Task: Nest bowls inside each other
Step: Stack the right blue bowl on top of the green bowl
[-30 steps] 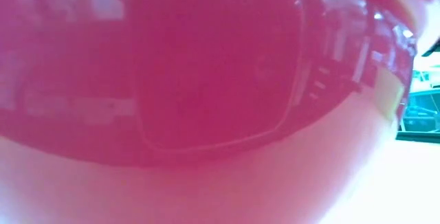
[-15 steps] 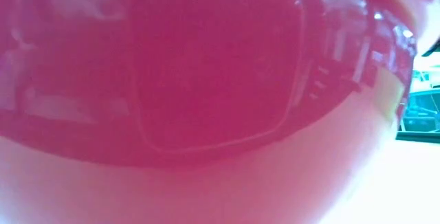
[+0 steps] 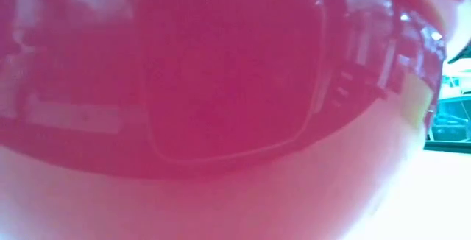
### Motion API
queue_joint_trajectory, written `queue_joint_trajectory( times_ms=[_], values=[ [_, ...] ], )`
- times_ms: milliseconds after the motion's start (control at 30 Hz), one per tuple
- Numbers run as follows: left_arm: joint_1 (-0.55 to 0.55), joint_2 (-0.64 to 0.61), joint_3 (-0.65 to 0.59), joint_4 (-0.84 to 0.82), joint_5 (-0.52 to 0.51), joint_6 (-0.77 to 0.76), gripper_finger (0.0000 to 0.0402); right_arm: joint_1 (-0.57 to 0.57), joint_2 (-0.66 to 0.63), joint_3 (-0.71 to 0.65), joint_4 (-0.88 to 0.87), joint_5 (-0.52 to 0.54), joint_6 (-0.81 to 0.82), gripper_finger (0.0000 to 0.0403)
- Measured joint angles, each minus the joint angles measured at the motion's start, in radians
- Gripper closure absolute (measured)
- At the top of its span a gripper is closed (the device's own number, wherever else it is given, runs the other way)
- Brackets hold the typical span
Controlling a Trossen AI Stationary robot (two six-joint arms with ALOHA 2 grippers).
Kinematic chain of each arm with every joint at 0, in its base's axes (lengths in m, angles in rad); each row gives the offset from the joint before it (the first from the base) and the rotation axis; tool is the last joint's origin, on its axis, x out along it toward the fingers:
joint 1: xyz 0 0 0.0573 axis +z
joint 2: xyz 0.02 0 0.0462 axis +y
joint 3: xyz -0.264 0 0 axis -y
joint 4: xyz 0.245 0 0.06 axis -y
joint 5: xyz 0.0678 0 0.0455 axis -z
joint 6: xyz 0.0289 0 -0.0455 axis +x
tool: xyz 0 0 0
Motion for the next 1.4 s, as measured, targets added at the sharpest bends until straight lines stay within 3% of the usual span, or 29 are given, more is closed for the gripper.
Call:
queue_joint_trajectory(
  times_ms=[267, 433, 500, 600, 733, 900, 1067, 1167, 1233, 1333, 1400],
  values=[
    [0.004, 0.001, 0.000, 0.160, -0.010, -0.021, 0.0388, -0.001, 0.003, 0.000, 0.089, 0.055, 0.118, 0.0373],
    [0.017, 0.017, 0.012, 0.117, 0.027, -0.065, 0.0388, -0.028, 0.040, 0.001, 0.239, 0.323, 0.388, 0.0373],
    [0.017, 0.047, 0.038, 0.068, 0.039, -0.068, 0.0388, -0.049, 0.069, 0.007, 0.220, 0.314, 0.471, 0.0373],
    [0.017, 0.112, 0.098, 0.026, 0.042, -0.072, 0.0388, -0.077, 0.155, 0.035, 0.203, 0.213, 0.577, 0.0373],
    [0.018, 0.224, 0.201, -0.118, 0.044, -0.103, 0.0388, -0.098, 0.343, 0.144, 0.191, 0.154, 0.668, 0.0373],
    [0.018, 0.365, 0.382, -0.358, 0.045, -0.161, 0.0369, -0.161, 0.597, 0.402, -0.040, 0.143, 0.601, 0.0373],
    [0.018, 0.468, 0.539, -0.517, 0.045, -0.172, 0.0318, -0.229, 0.765, 0.638, -0.117, 0.112, 0.663, 0.0373],
    [0.023, 0.509, 0.603, -0.630, 0.045, -0.224, 0.0278, -0.285, 0.819, 0.750, -0.216, 0.086, 0.508, 0.0373],
    [0.030, 0.527, 0.625, -0.694, 0.046, -0.296, 0.0253, -0.340, 0.852, 0.844, -0.443, 0.187, 0.530, 0.0373],
    [0.034, 0.543, 0.635, -0.745, 0.059, -0.380, 0.0223, -0.461, 0.936, 0.994, -0.917, 0.337, 0.547, 0.0372],
    [0.034, 0.554, 0.635, -0.764, 0.078, -0.379, 0.0209, -0.536, 0.991, 1.057, -1.101, 0.380, 0.513, 0.0366]
  ],
)
